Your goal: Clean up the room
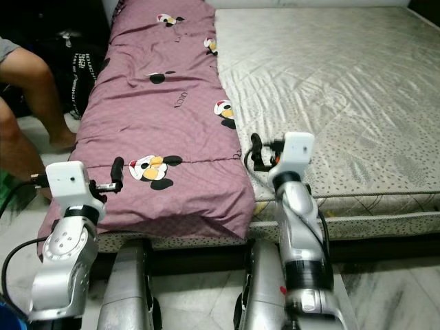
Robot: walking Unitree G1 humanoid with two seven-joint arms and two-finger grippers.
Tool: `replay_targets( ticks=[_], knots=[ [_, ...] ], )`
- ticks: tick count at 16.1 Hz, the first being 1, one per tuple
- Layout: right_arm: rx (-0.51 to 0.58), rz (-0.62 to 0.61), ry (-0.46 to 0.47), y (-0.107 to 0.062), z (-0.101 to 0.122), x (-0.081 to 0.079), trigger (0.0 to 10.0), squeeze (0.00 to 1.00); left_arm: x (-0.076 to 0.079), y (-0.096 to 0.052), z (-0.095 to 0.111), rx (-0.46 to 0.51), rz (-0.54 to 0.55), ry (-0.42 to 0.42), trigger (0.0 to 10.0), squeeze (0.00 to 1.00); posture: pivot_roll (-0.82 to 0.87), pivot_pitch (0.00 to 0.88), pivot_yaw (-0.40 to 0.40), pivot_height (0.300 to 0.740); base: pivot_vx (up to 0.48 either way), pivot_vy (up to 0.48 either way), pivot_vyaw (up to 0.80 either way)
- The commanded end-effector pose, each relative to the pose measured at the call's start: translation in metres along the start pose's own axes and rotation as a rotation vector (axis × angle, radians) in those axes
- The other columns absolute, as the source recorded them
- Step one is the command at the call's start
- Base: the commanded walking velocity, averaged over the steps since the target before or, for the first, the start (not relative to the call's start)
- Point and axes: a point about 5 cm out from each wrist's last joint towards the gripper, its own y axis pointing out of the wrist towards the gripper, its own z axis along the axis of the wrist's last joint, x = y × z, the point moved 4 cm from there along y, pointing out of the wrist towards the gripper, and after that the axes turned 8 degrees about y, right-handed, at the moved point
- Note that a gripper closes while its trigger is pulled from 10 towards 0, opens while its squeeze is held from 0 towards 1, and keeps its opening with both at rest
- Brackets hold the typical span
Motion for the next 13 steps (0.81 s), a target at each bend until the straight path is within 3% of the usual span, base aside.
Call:
replay_targets(
  ticks=[1,3,7,13],
  knots=[
    [0.043,-0.013,0.004,0.001,0.010,-0.002,10.0,0.00,0.006,0.004,0.003,0.016,-0.021,0.003,10.0,0.00,0.02,0.000,0.033,0.544,0.000,0.000,0.00],
    [0.053,-0.037,0.035,0.002,0.015,0.002,10.0,0.00,0.007,0.009,0.005,0.022,-0.024,0.006,10.0,0.00,0.01,0.000,0.040,0.566,0.000,0.000,0.00],
    [0.083,-0.062,0.014,0.004,0.024,0.007,10.0,0.00,0.009,0.013,0.009,0.045,-0.028,0.019,10.0,0.00,0.02,0.000,0.022,0.607,0.000,0.000,0.00],
    [0.122,-0.146,-0.043,0.004,0.036,0.020,10.0,0.00,0.020,0.007,0.003,0.042,-0.066,0.040,10.0,0.00,0.02,0.000,0.018,0.675,0.000,0.000,0.00]
  ],
)
